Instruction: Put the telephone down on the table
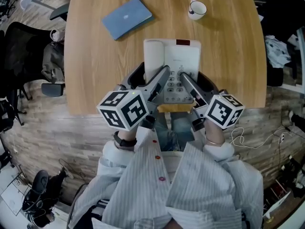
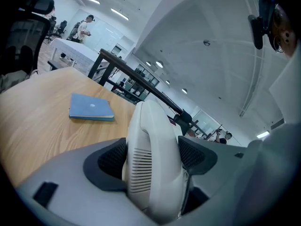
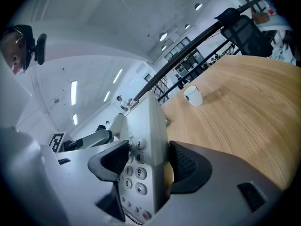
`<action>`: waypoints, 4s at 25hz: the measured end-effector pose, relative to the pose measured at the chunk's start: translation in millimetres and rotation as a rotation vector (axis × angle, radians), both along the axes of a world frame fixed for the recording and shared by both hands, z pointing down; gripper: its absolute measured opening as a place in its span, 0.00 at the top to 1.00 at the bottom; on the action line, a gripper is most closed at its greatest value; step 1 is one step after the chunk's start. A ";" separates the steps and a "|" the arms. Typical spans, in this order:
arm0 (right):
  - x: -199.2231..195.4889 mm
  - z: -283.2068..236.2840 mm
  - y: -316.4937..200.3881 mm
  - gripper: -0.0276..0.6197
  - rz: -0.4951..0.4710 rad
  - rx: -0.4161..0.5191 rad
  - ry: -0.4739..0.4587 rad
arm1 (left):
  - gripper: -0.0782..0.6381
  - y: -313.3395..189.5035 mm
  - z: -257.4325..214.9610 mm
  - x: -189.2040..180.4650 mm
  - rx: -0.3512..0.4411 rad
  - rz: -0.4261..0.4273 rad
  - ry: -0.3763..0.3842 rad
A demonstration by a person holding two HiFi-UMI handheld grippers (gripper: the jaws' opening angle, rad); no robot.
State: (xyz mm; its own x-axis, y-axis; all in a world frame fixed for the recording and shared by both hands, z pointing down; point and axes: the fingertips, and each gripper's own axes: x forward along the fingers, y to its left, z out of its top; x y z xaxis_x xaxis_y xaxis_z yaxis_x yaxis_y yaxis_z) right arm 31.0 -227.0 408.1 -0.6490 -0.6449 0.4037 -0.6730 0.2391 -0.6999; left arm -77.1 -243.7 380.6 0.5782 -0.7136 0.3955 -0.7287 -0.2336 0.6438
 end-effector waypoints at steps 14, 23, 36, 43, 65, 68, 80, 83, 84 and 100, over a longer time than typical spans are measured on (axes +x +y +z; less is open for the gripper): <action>-18.2 75.9 32.6 0.53 -0.014 -0.119 -0.009 | 0.40 32.1 76.3 -17.1 -0.121 -0.025 -0.025; -33.3 117.0 43.7 0.53 -0.042 -0.174 0.001 | 0.40 44.9 119.0 -32.3 -0.168 -0.054 -0.028; -34.4 151.2 58.1 0.53 -0.018 -0.247 -0.002 | 0.40 55.6 155.6 -31.8 -0.237 -0.018 -0.038; -30.7 160.1 62.0 0.53 -0.007 -0.258 0.014 | 0.40 58.4 166.4 -27.8 -0.258 -0.008 -0.021; -28.8 165.1 57.1 0.53 -0.092 -0.210 0.031 | 0.40 59.9 173.2 -23.6 -0.242 0.032 -0.008; -29.0 165.2 56.5 0.53 -0.097 -0.218 0.034 | 0.39 58.9 173.8 -22.1 -0.249 0.064 -0.010; -27.6 162.4 55.5 0.53 -0.093 -0.239 0.072 | 0.38 58.7 173.5 -19.7 -0.279 0.137 -0.012; -24.3 160.0 52.7 0.53 -0.080 -0.235 0.073 | 0.38 59.0 172.9 -19.3 -0.287 0.155 -0.006; -23.5 159.0 51.9 0.53 -0.078 -0.235 0.071 | 0.38 59.3 172.5 -19.0 -0.291 0.162 -0.007; -18.4 139.1 50.9 0.53 -0.068 -0.176 0.115 | 0.38 63.5 161.0 -34.5 -0.260 0.177 -0.053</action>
State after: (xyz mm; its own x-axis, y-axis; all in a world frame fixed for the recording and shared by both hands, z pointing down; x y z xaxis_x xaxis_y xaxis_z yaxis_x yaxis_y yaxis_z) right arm 12.7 -176.1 547.2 -0.6315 -0.5147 0.5799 -0.7375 0.1676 -0.6542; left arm -111.6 -180.2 541.6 0.6580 -0.4747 0.5846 -0.7257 -0.1923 0.6606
